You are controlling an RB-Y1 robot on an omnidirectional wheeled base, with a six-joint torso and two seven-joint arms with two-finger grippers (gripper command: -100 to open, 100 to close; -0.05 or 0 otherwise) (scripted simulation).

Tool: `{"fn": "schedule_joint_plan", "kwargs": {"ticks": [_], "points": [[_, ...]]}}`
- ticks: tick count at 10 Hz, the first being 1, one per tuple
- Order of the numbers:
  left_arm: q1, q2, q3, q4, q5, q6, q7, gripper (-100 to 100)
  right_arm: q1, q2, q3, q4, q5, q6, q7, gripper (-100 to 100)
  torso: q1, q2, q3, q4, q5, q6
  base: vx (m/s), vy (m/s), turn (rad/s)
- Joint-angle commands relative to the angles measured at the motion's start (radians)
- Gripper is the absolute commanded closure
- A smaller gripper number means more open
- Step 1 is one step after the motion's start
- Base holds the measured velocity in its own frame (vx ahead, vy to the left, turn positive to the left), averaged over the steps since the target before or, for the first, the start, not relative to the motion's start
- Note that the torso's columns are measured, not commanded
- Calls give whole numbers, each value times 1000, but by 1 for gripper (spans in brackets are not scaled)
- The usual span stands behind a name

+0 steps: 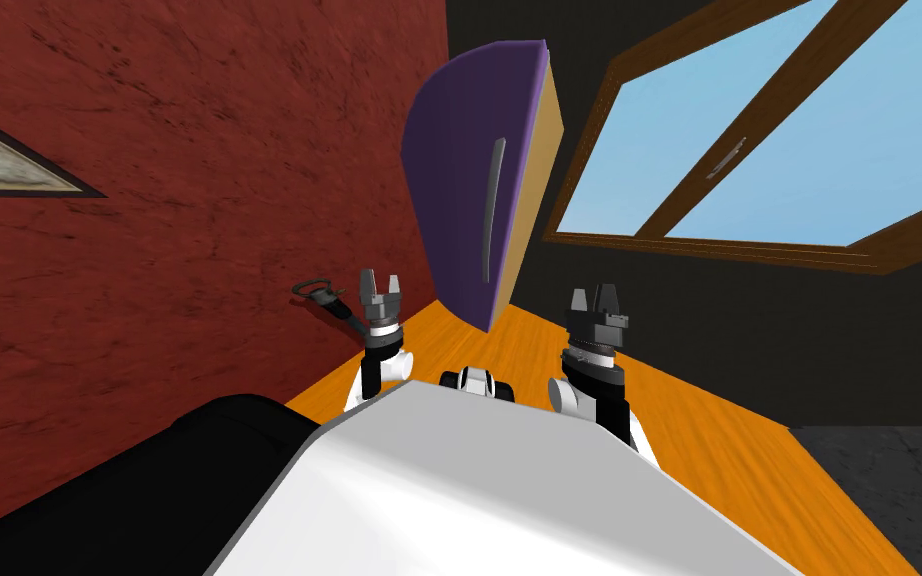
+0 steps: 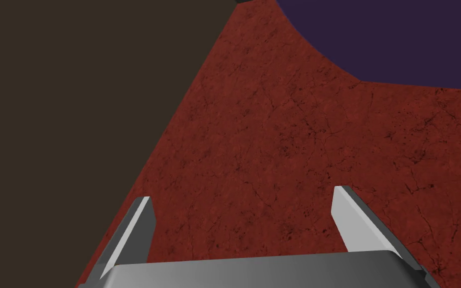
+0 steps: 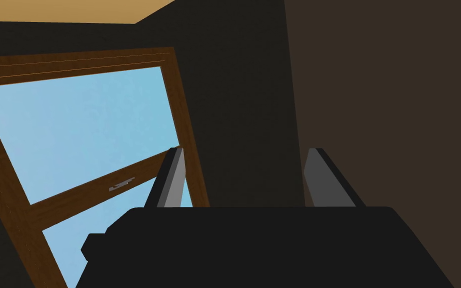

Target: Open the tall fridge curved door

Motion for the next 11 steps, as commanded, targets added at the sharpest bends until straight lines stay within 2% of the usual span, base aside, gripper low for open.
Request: {"fn": "schedule_joint_plan", "kwargs": {"ticks": [1, 5, 6, 8, 9, 11], "points": [[-8, 79, 19, 47, 5, -15, -3, -100, 0, 0, 0, 0, 0, 0, 0, 0, -1, 8, -20, 9, 0, 0, 80, -82, -41], [-29, 168, 69, 166, 19, -55, -11, -100, 0, 0, 0, 0, 0, 0, 0, 0, -2, 12, -26, 14, -1, 0, 142, -144, -61], [-29, 168, 69, 175, 19, -55, -11, -100, 0, 0, 0, 0, 0, 0, 0, 0, 1, 13, -25, 14, 0, 0, 109, -107, -21], [-42, 192, 102, 242, 29, -82, -17, -100, 0, 0, 0, 0, 0, 0, 0, 0, 4, 17, -23, 15, 1, 0, 124, -114, -74], [-42, 192, 102, 255, 29, -82, -17, -100, 0, 0, 0, 0, 0, 0, 0, 0, 1, 14, -24, 14, 0, 0, 102, -118, -32], [-56, 205, 139, 326, 38, -112, -24, -100, 0, 0, 0, 0, 0, 0, 0, 0, 1, 14, -24, 14, 0, 0, 117, -140, -71]]}}
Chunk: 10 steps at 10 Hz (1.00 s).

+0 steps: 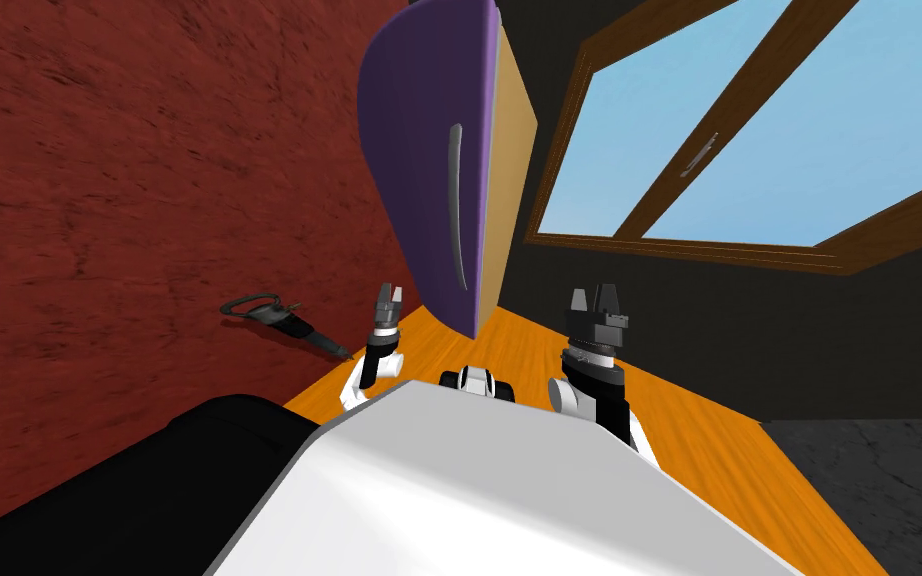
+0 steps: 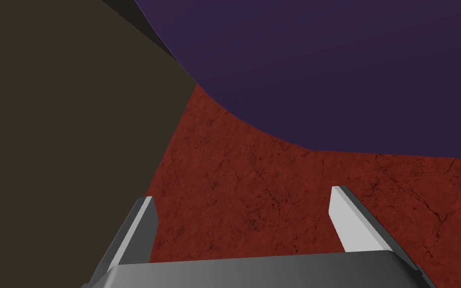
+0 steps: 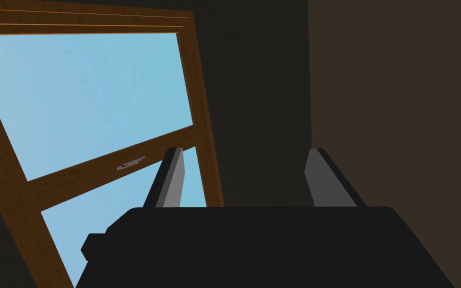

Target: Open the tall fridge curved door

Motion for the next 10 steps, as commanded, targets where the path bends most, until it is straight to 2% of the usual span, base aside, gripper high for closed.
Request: {"fn": "schedule_joint_plan", "kwargs": {"ticks": [1, 3, 4, 5, 6, 7, 8, 9, 10], "points": [[-9, 11, 30, 68, 9, -23, -4, -100, 0, 0, 0, 0, 0, 0, 0, 0, -2, -1, -1, 0, -1, 0, 117, -127, -34], [-25, 15, 69, 148, 18, -55, -11, -100, 0, 0, 0, 0, 0, 0, 0, 0, 2, -1, -1, 0, 1, 0, 163, -143, -96], [-25, 15, 69, 164, 18, -55, -11, -100, 0, 0, 0, 0, 0, 0, 0, 0, -3, -3, -2, -1, -1, 0, 145, -139, -32], [-34, 16, 89, 196, 22, -72, -15, -100, 0, 0, 0, 0, 0, 0, 0, 0, 0, 0, 0, 0, 0, 0, 117, -106, -62], [-34, 16, 89, 215, 22, -72, -15, -100, 0, 0, 0, 0, 0, 0, 0, 0, 2, 2, 1, 1, 1, 0, 92, -80, -40], [-44, 15, 110, 252, 25, -88, -19, -100, 0, 0, 0, 0, 0, 0, 0, 0, 3, 3, 2, 1, 1, 0, 115, -91, -91], [-44, 15, 110, 267, 25, -88, -19, -100, 0, 0, 0, 0, 0, 0, 0, 0, 1, 1, 1, 0, 0, 0, 100, -80, -34], [-54, 14, 132, 303, 28, -105, -23, -100, 0, 0, 0, 0, 0, 0, 0, 0, 1, 0, 0, 0, 0, 0, 97, -99, -75], [-54, 14, 132, 320, 28, -105, -23, -100, 0, 0, 0, 0, 0, 0, 0, 0, -1, 0, 0, 0, 0, 0, 92, -93, -38]]}}
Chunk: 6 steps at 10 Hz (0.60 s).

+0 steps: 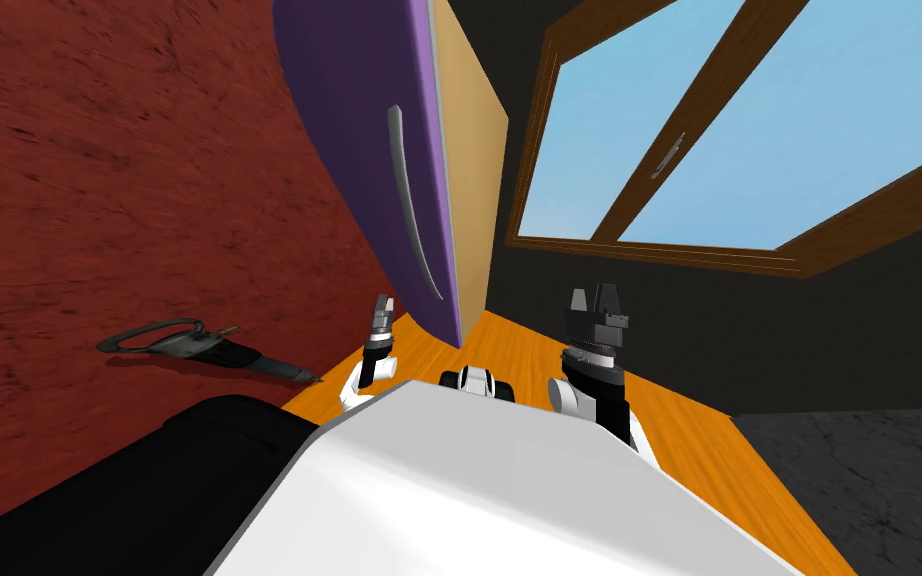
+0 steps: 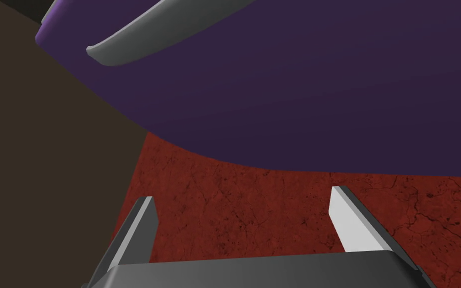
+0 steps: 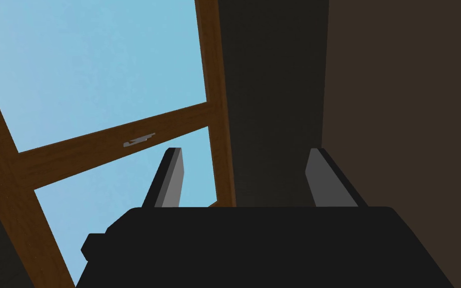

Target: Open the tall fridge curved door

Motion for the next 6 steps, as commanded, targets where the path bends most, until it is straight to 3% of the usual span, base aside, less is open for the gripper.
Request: {"fn": "schedule_joint_plan", "kwargs": {"ticks": [1, 2, 4, 5, 6], "points": [[-12, -1, 33, 74, 4, -26, -6, -100, 0, 0, 0, 0, 0, 0, 0, 0, 1, 0, 0, 0, 0, 0, 88, -103, -77], [-12, -1, 33, 88, 4, -26, -6, -100, 0, 0, 0, 0, 0, 0, 0, 0, 0, 0, 0, 0, 0, 0, 75, -97, -45], [-35, -4, 77, 169, 6, -60, -15, -100, 0, 0, 0, 0, 0, 0, 0, 0, 1, -1, 0, 0, 0, 0, 127, -129, -103], [-35, -4, 77, 198, 6, -60, -15, -100, 0, 0, 0, 0, 0, 0, 0, 0, -1, -3, -2, -1, 0, 0, 116, -101, -43], [-47, -6, 99, 234, 6, -77, -19, -100, 0, 0, 0, 0, 0, 0, 0, 0, 2, 0, 0, 0, 0, -1, 118, -96, -71]]}}
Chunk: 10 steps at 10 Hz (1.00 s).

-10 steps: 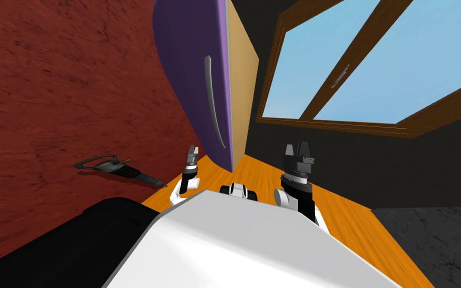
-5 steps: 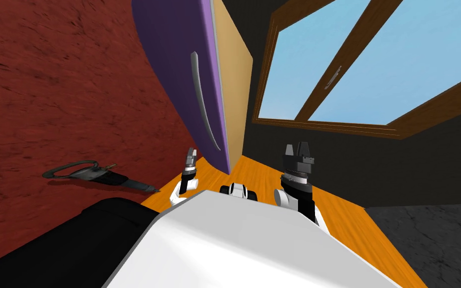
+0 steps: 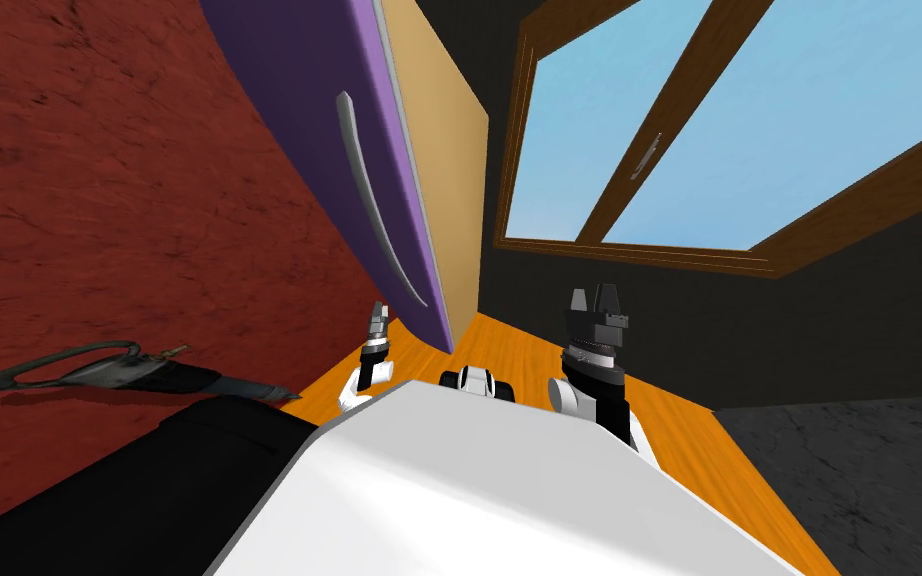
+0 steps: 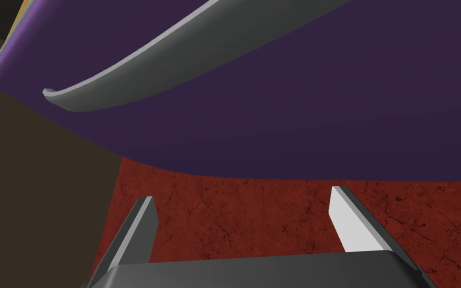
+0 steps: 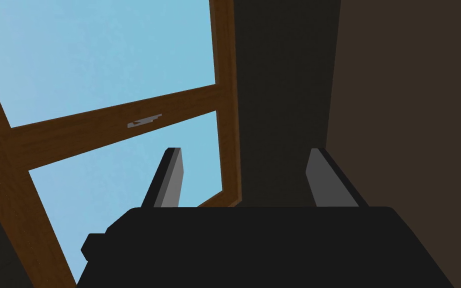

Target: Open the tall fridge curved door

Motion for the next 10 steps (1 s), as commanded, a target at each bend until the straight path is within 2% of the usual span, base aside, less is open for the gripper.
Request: {"fn": "schedule_joint_plan", "kwargs": {"ticks": [1, 3, 4, 5, 6, 8, 9, 10], "points": [[-10, -4, 25, 69, -1, -18, -6, -100, 0, 0, 0, 0, 0, 0, 0, 0, 0, 1, 1, 0, 0, 0, 87, -70, -47], [-35, -8, 68, 153, -4, -52, -16, -100, 0, 0, 0, 0, 0, 0, 0, 0, 0, 1, 1, 1, 0, 1, 103, -86, -112], [-35, -8, 68, 177, -4, -52, -16, -100, 0, 0, 0, 0, 0, 0, 0, 0, -3, 0, 0, 0, 0, 0, 76, -82, -47], [-48, -10, 90, 218, -6, -68, -21, -100, 0, 0, 0, 0, 0, 0, 0, 0, -1, 2, 1, 0, 0, 0, 74, -86, -76], [-48, -10, 90, 229, -6, -68, -21, -100, 0, 0, 0, 0, 0, 0, 0, 0, -1, 1, 1, 1, 0, 0, 64, -66, -40], [-73, -15, 131, 305, -13, -99, -30, -100, 0, 0, 0, 0, 0, 0, 0, 0, 0, 1, 1, 0, 0, 1, 71, -64, -119], [-73, -15, 131, 330, -13, -99, -30, -100, 0, 0, 0, 0, 0, 0, 0, 0, -2, 0, 0, 0, 0, 0, 73, -69, -37], [-86, -16, 150, 365, -18, -114, -35, -100, 0, 0, 0, 0, 0, 0, 0, 0, -1, 0, 0, 0, 0, 0, 63, -68, -72]]}}
